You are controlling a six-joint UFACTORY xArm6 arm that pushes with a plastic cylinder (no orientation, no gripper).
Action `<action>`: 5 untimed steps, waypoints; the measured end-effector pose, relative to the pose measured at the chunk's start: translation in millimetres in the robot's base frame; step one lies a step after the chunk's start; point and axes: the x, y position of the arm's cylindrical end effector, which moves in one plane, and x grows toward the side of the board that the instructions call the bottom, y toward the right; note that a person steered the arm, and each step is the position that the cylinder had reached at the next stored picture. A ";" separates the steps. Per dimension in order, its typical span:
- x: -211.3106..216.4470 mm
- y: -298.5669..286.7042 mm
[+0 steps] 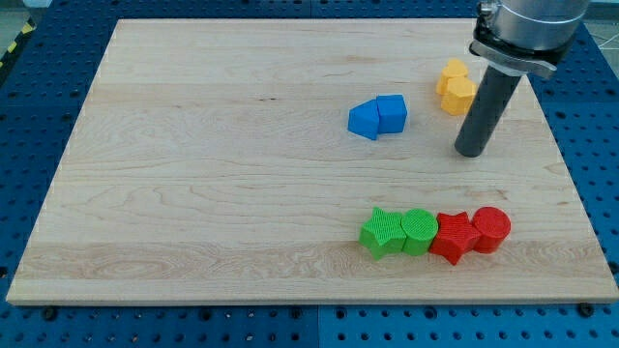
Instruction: Nudge blue triangle along with blue cube right a bit
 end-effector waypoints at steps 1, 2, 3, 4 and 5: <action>6.6 -24.8; 15.6 -52.3; 16.9 -77.1; 16.9 -93.7; 16.9 -110.3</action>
